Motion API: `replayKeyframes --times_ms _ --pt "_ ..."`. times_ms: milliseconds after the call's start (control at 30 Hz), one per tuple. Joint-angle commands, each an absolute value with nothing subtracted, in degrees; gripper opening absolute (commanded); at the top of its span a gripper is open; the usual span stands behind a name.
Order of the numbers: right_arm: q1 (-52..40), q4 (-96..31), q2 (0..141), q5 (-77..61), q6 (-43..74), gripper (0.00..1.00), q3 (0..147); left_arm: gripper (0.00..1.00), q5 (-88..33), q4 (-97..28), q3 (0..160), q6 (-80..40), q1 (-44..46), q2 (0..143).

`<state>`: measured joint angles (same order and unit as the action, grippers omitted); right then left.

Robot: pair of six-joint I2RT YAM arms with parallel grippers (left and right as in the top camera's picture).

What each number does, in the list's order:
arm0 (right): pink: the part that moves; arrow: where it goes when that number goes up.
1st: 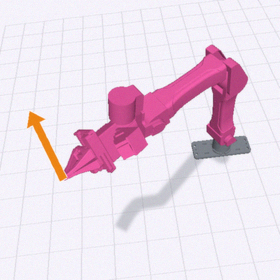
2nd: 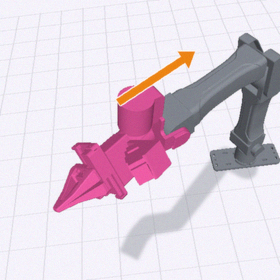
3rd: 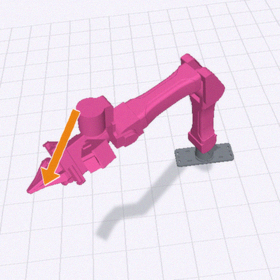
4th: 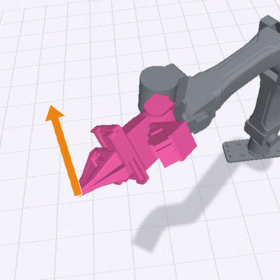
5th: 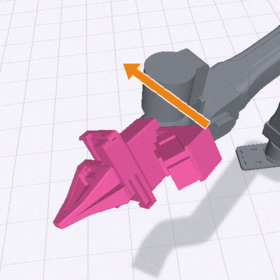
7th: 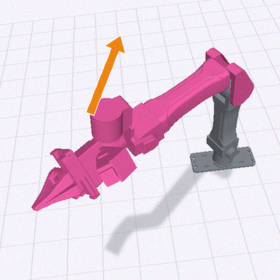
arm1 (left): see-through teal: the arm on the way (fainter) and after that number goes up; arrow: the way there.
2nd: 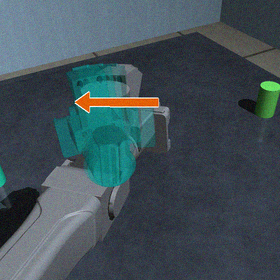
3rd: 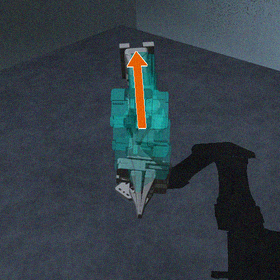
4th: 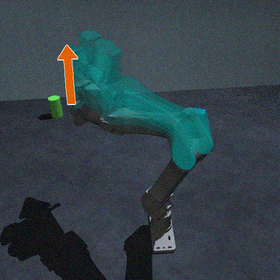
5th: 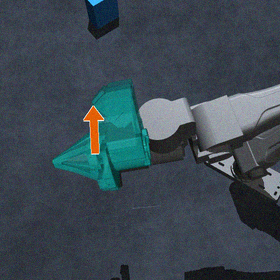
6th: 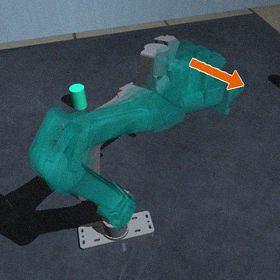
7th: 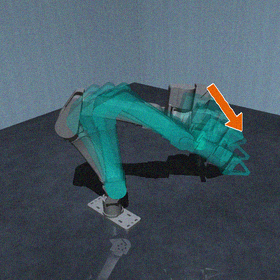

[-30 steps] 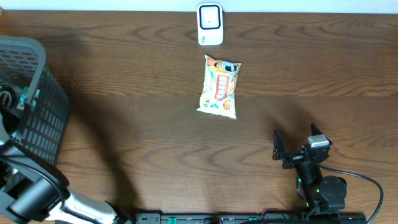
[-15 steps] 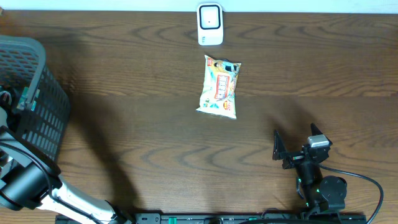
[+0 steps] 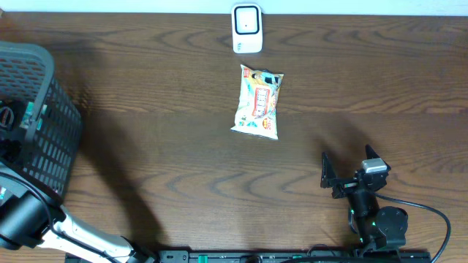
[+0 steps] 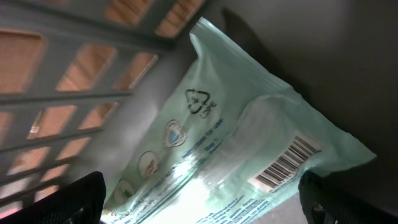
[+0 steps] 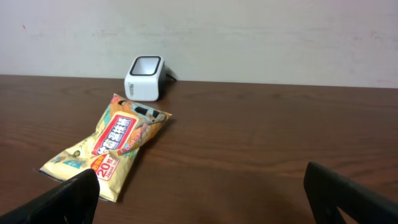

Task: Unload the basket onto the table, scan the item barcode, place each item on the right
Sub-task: 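Reach into the basket and grasp the mint-green wipes pack, left gripper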

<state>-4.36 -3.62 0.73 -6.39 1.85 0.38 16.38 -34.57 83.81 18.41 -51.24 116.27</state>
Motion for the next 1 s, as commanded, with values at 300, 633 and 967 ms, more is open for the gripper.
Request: replayKeyframes --times_ms 300,633,967 --pt "-4.6 -3.9 0.5 -6.3 1.0 0.99 0.4 0.77 -1.9 -37.9 81.1 17.3 -52.9 116.9" --pt "-4.6 -3.9 0.5 -6.3 1.0 0.99 0.4 0.41 -8.2 -41.5 81.2 12.4 -52.9 115.3" --pt "-4.6 -3.9 0.5 -6.3 1.0 0.99 0.4 0.26 -8.2 -43.2 81.2 7.1 -52.9 106.0"
